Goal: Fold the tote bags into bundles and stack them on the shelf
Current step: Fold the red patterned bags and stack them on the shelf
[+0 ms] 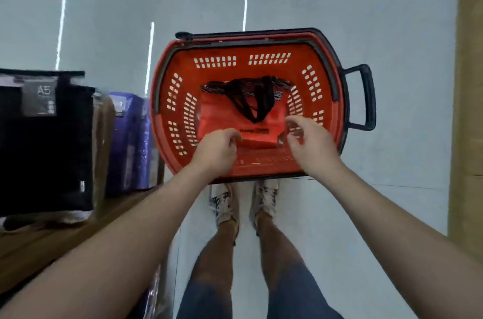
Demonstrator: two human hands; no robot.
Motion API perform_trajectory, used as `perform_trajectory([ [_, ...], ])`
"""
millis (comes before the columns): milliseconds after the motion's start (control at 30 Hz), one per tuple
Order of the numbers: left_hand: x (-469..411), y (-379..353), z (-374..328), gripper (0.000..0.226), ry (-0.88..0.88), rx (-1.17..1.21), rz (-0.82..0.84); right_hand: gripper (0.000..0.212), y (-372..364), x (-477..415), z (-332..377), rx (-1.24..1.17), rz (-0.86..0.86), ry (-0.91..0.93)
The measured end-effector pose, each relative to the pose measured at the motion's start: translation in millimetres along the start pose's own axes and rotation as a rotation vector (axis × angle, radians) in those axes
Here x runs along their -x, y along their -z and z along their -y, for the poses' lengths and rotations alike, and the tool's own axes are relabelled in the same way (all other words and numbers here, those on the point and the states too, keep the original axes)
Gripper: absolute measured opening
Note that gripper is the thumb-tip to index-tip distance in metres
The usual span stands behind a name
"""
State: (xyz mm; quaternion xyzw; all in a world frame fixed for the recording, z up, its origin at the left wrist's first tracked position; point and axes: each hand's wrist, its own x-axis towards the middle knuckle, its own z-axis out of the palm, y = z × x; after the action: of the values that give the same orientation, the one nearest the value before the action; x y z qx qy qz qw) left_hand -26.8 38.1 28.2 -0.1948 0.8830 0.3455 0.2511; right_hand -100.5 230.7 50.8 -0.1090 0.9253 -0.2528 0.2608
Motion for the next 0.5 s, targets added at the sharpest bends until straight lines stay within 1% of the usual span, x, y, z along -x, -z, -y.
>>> perform_trajectory([
  [67, -51.8, -24.4, 10.9, 0.031, -0.012, -0.07, 0.035, 0.049, -31.8, -45.9, -20.2, 0.108, 0.069, 0.091],
  [133, -100.8, -50.1, 24.5, 0.039, -0.069, -0.167, 0.017, 0.061, -65.1, -89.7, -38.5, 0.232, 0.157, 0.157],
  [200, -145.0, -76.3, 39.1, 0.051, -0.149, -0.25, 0.027, 0.073, -95.1, -131.0, -52.9, 0.329, 0.238, 0.156],
  [267, -180.5, -98.9, 50.5, 0.065, -0.216, -0.309, 0.081, 0.084, -123.5, -165.7, -65.9, 0.395, 0.315, 0.129],
  [333, -208.3, -114.1, 58.4, 0.076, -0.243, -0.412, 0.136, 0.09, -149.9, -193.4, -77.5, 0.466, 0.388, 0.09],
  [400, -229.7, -123.6, 68.0, 0.077, -0.239, -0.585, 0.174, 0.084, -168.2, -211.0, -90.8, 0.523, 0.425, 0.05],
  [433, -237.4, -125.1, 72.5, 0.073, -0.226, -0.667, 0.194, 0.076, -171.6, -216.3, -97.6, 0.553, 0.435, 0.05],
  [500, -246.5, -122.1, 83.8, 0.057, -0.183, -0.781, 0.256, 0.054, -166.2, -218.5, -105.3, 0.578, 0.492, 0.105],
])
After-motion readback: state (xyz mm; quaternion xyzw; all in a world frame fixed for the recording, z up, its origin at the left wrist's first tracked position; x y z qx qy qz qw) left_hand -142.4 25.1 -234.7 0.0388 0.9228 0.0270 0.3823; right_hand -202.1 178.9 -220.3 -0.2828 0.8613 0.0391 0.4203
